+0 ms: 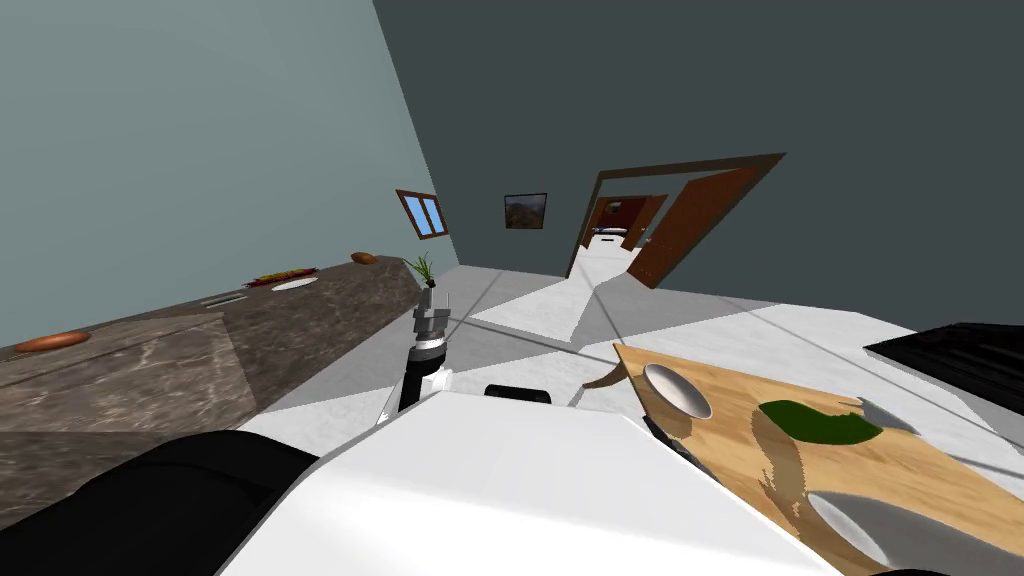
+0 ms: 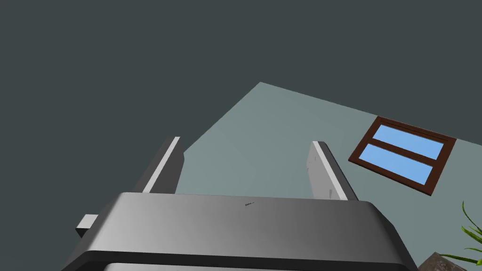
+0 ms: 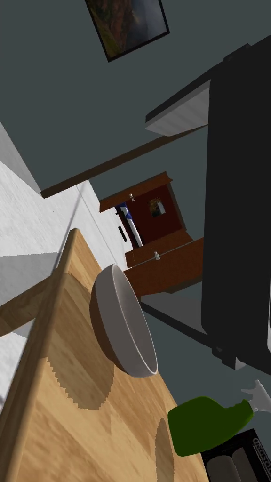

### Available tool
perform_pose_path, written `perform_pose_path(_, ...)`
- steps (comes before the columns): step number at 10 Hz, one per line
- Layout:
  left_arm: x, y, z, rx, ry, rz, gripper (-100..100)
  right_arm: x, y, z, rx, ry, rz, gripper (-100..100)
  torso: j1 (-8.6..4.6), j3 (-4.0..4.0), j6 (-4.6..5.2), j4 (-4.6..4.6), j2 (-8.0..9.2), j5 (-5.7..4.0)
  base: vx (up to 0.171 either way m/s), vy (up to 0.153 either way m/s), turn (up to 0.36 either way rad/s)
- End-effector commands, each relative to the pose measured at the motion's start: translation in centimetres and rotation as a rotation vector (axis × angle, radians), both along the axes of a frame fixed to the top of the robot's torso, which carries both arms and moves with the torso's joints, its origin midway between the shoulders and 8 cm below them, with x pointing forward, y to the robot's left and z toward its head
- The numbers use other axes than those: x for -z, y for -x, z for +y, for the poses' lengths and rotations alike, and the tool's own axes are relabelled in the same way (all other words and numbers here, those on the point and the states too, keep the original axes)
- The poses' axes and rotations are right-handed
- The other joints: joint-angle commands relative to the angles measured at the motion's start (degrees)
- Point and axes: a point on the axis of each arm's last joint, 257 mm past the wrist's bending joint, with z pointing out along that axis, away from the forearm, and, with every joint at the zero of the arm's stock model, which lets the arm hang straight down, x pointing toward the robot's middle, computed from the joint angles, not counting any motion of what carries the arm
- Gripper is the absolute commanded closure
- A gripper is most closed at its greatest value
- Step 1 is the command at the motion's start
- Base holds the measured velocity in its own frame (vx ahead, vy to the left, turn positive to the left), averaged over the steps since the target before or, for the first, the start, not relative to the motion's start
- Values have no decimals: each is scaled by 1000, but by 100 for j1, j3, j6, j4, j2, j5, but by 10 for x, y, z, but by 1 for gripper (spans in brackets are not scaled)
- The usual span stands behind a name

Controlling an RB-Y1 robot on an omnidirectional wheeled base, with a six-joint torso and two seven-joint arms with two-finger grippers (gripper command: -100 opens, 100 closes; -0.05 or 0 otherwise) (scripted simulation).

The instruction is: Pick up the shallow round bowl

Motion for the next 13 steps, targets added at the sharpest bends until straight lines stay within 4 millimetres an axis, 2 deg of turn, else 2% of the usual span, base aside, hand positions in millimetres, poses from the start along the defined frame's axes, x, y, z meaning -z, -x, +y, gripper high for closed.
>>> perform_pose_path(1, 0, 0, 0, 0, 0, 0, 0, 23, 45, -19, 10, 58, 139, -100, 0, 0, 0, 0, 0, 0, -49, 31, 443)
perform_pose_path(2, 0, 0, 0, 0, 0, 0, 0, 26, 49, -21, 3, 70, 154, -100, -1, 3, 1, 1, 5, -1, -36, 22, 174)
perform_pose_path(3, 0, 0, 0, 0, 0, 0, 0, 38, 83, -35, -1, 112, 252, -100, -5, 1, 4, 1, 1, -1, -35, 30, 309)
perform_pose_path(4, 0, 0, 0, 0, 0, 0, 0, 38, 83, -35, -2, 113, 253, -100, -4, 1, 1, 0, 1, 0, -26, 18, 154)
perform_pose_path(5, 0, 0, 0, 0, 0, 0, 0, 46, 113, -46, -14, 154, 342, -100, -6, -1, 6, 1, -2, -2, -25, 24, 344)
perform_pose_path(7, 0, 0, 0, 0, 0, 0, 0, 47, 116, -47, -11, 154, 348, -100, -12, -3, 7, 0, -5, -3, -13, 3, 46)
perform_pose_path(9, 0, 0, 0, 0, 0, 0, 0, 59, 180, -69, -38, 227, 526, -100, -11, -3, 1, -1, -6, -3, -21, 13, 337)
perform_pose_path(10, 0, 0, 0, 0, 0, 0, 0, 59, 180, -70, -41, 230, 528, -100, -13, -2, 3, 0, -4, -3, -22, 1, 200)
perform_pose_path(12, 0, 0, 0, 0, 0, 0, 0, 63, 237, -86, -80, 290, 684, -100, -16, -2, 1, 0, -5, -3, -25, -1, 356)
perform_pose_path(13, 0, 0, 0, 0, 0, 0, 0, 62, 238, -88, -84, 295, 689, -100, -19, -2, 3, 0, -5, -4, -17, -10, 162)
